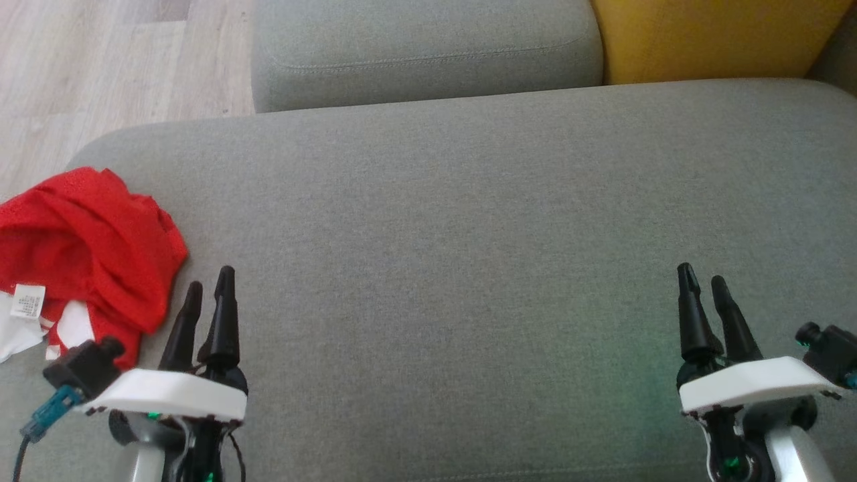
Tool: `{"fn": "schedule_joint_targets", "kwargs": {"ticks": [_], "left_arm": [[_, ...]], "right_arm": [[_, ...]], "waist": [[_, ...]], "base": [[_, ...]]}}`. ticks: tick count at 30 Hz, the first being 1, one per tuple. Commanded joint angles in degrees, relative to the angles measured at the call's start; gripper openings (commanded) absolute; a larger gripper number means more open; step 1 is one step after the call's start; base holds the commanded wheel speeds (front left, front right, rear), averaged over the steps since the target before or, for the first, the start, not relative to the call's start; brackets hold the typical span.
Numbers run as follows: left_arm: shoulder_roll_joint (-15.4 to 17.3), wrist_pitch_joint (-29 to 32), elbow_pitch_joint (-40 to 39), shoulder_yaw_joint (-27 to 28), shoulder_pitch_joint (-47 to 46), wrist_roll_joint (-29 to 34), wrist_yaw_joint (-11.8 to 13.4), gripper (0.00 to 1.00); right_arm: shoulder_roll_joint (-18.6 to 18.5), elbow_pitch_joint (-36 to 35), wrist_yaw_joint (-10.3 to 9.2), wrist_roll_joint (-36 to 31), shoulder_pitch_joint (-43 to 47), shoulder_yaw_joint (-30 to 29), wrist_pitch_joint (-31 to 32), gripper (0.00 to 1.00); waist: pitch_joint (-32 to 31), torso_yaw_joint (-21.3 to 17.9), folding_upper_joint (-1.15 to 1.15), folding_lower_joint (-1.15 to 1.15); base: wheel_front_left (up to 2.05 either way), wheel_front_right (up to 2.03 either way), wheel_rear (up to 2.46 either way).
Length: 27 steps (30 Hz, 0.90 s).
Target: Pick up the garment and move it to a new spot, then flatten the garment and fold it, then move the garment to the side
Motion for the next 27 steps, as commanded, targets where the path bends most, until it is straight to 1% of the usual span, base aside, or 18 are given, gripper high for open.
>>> {"fn": "schedule_joint_targets", "kwargs": {"ticks": [1,17,18,27], "left_arm": [[1.22,-0.73,-2.43,1.06,-1.96,2.22,-0.25,1.0],[0.92,-3.41,-1.94,1.04,-0.61,14.08,-0.3,1.0],[0.92,-3.41,-1.94,1.04,-0.61,14.08,-0.3,1.0],[0.79,-4.93,-0.9,0.82,-0.06,20.51,-0.33,1.0]], "right_arm": [[-1.01,-2.29,-0.03,-2.27,-2.54,1.21,-0.93,1.0],[-0.93,-2.18,-0.03,-14.32,-1.93,2.88,-2.08,1.0],[-0.93,-2.18,-0.03,-14.32,-1.93,2.88,-2.08,1.0],[-1.01,-1.6,-0.04,-20.43,-2.29,3.41,-2.81,1.0]], "waist": [[-0.02,-0.05,0.0,0.0],[-0.26,-0.35,0.0,0.0],[-0.26,-0.35,0.0,0.0],[-0.41,-0.41,0.0,0.0]], "base": [[0.0,0.0,0.0],[0.0,0.0,0.0],[0.0,0.0,0.0],[0.0,0.0,0.0]]}}
